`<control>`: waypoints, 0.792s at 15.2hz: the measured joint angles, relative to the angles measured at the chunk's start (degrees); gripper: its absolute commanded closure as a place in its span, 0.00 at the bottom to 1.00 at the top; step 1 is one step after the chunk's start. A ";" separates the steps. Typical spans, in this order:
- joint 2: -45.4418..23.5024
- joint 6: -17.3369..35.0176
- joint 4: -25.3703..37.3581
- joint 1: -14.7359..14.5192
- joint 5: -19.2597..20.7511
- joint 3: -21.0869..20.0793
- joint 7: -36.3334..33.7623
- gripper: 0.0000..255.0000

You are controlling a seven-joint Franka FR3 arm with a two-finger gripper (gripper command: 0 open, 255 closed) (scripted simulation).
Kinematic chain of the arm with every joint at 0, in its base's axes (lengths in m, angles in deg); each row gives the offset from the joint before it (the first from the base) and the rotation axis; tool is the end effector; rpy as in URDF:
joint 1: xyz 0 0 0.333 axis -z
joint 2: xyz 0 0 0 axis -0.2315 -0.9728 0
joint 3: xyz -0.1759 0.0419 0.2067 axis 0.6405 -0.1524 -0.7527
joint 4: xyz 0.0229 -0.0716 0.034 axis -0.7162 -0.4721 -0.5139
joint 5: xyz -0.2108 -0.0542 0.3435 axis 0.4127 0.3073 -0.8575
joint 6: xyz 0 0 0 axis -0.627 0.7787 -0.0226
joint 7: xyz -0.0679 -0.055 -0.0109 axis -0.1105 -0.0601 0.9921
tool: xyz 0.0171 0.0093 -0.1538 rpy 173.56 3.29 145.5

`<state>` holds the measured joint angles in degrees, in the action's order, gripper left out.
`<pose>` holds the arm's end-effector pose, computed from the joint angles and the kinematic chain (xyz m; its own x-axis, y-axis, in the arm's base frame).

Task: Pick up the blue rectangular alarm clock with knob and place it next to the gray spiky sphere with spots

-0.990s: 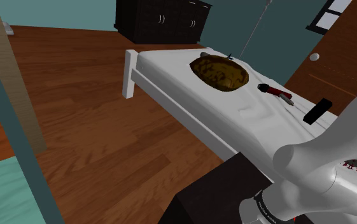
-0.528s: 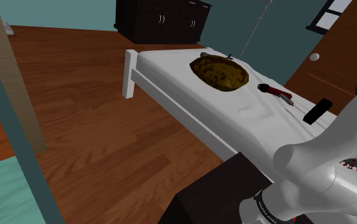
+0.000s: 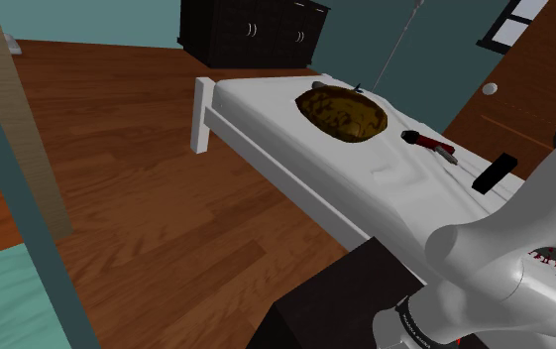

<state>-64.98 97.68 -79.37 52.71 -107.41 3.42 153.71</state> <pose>-0.2796 -0.5409 0.2637 0.6373 -0.7706 -0.0022 -0.7706 -0.6373 -0.0062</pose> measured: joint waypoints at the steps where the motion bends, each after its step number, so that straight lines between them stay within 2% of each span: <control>1: 0.00 0.00 0.00 0.00 0.00 0.00 0.00 0.00; 3: 0.48 -0.67 0.36 -0.20 0.51 0.39 -0.24 0.00; 6: 2.70 -4.35 2.75 -1.49 2.94 2.00 -1.94 0.00; 12: 3.67 -5.62 3.37 -2.01 3.94 2.64 -2.52 0.00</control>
<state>-61.31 92.07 -76.00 50.70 -103.47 6.07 151.19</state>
